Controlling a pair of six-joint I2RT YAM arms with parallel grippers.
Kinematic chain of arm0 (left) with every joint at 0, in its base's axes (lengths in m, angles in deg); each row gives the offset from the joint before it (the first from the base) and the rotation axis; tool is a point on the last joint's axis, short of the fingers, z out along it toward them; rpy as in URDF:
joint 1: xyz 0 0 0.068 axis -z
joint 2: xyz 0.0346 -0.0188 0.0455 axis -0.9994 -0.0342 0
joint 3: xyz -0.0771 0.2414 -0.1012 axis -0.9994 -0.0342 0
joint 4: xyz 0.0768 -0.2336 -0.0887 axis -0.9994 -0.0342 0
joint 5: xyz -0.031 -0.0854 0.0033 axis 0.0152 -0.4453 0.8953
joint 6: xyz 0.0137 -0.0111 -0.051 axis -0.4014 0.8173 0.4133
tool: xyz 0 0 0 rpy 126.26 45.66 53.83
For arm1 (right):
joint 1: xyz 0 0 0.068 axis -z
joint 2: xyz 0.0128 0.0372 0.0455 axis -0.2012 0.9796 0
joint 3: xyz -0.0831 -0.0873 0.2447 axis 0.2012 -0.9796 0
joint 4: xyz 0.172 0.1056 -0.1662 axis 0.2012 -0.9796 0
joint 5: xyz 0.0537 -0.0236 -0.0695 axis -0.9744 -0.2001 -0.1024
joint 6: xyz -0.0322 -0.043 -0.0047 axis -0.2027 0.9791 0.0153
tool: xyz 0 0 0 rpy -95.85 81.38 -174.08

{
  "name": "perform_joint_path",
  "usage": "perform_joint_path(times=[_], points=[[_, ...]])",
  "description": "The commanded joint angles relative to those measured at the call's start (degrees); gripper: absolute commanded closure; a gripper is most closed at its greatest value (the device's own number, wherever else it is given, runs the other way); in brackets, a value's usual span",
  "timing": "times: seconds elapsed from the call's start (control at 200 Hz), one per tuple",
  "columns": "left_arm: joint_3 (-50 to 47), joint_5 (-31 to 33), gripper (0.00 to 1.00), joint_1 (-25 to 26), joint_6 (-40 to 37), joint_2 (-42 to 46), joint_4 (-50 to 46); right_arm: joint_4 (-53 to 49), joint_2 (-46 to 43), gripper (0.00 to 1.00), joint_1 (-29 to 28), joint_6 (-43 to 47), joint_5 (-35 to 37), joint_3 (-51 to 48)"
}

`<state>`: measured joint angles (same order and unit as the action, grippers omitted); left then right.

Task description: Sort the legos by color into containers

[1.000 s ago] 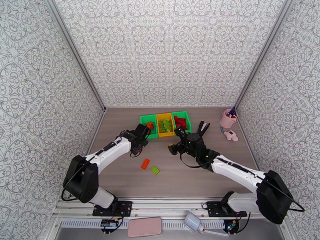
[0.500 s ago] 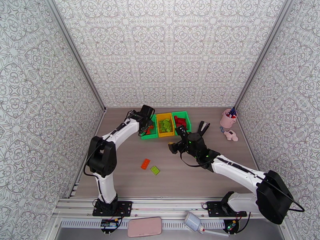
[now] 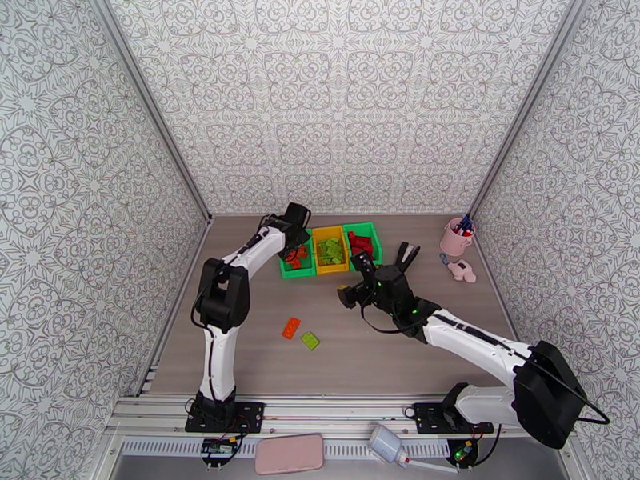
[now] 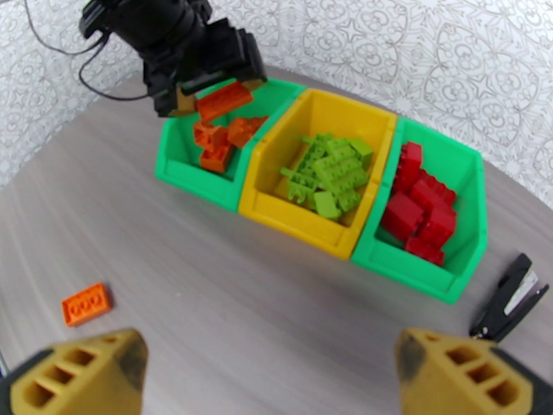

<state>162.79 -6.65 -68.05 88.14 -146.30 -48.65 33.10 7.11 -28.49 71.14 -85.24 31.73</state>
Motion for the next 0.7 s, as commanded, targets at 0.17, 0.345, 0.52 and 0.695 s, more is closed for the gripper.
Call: perform_joint_path(times=[0.17,0.345,0.52,0.695], points=[[-2.3,-2.2,0.05,1.0,-4.3,8.5,0.7,-1.7,1.2,0.01,0.4,1.9,-3.2,2.2],[-9.3,-2.4,0.0,2.2,-7.5,16.3,3.0,-4.9,3.5,0.02,-0.1,1.0,-5.2,3.5],[-22.6,-5.5,0.0,3.6,-14.6,27.2,7.7,-9.4,5.2,0.02,-3.1,-0.5,-4.1,4.5],[-38.8,-10.6,0.0,3.0,-23.1,39.6,9.5,-15.3,6.1,0.02,-9.0,-3.1,-2.2,6.7]])
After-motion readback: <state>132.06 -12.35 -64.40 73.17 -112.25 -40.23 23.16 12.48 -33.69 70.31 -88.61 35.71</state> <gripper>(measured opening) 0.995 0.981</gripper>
